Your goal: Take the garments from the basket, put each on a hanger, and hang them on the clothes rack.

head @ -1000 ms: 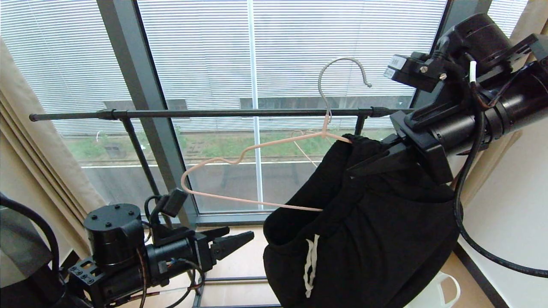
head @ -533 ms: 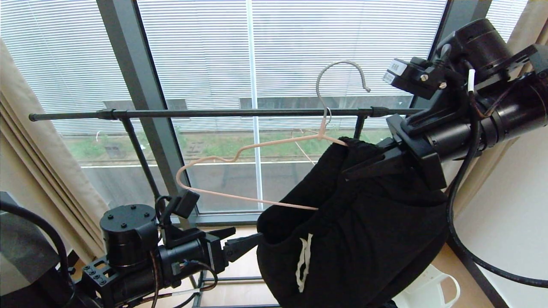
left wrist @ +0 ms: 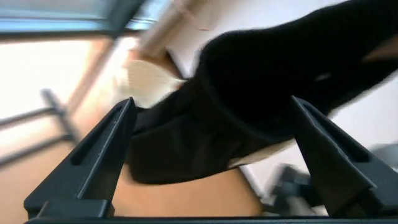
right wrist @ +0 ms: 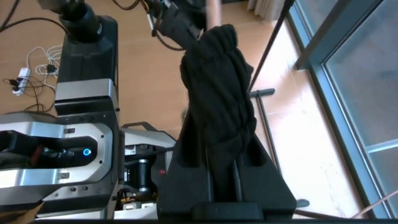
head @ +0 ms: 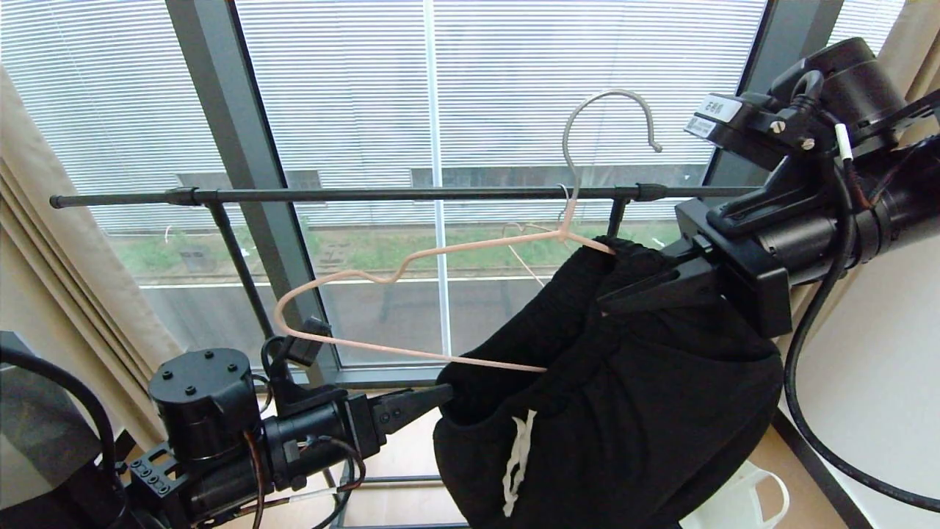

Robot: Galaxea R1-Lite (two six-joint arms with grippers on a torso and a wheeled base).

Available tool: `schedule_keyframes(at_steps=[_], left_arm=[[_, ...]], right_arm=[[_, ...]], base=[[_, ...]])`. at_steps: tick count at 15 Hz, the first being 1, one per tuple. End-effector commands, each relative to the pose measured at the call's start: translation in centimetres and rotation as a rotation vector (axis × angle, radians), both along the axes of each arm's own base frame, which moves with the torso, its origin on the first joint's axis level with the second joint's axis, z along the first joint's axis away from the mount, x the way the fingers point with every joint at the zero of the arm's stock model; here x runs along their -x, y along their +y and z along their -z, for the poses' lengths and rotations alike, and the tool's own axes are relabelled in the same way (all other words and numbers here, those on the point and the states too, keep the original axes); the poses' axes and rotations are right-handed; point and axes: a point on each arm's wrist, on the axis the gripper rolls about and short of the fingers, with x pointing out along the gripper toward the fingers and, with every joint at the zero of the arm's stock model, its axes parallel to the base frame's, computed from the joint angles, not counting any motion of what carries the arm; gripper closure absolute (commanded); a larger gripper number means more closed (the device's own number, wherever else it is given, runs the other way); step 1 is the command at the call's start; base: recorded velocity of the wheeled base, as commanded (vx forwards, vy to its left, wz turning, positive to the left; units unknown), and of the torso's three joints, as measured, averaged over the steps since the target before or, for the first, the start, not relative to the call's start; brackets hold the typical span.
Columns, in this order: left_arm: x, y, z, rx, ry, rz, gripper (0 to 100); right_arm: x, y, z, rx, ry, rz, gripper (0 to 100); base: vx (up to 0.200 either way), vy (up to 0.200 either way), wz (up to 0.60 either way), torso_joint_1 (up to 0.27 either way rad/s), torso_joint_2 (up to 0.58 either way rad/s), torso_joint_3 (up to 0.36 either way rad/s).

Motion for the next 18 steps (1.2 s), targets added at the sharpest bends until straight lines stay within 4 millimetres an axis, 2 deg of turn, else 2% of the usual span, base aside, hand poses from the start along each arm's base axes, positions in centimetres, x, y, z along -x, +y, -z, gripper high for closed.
schedule_keyframes(at_steps=[1,15,16,18], left_arm=[[0.03,0.05,0.59,0.000,0.026,0.005,0],[0.01,-0.60,1.41,-0.010,0.053,0.026,0],[-0.05,-0.63,1.51,-0.012,0.056,0.023,100],[0.01,-0.74,1.51,-0.013,0.054,0.027,100]], right_arm=[[0.20,-0.07,-0.10,-0.005,0.000,-0.004,100],[0.87,-0.18,-0.05,-0.090,0.036,-0.099,100],[0.86,-0.21,0.10,-0.089,0.041,-0.099,100],[0.92,-0.19,0.06,-0.090,0.040,-0.101,100]], base=[[0.000,0.000,0.00,0.000,0.00,0.000],[0.000,0.000,0.00,0.000,0.00,0.000],[0.000,0.000,0.00,0.000,0.00,0.000],[0.000,0.000,0.00,0.000,0.00,0.000]])
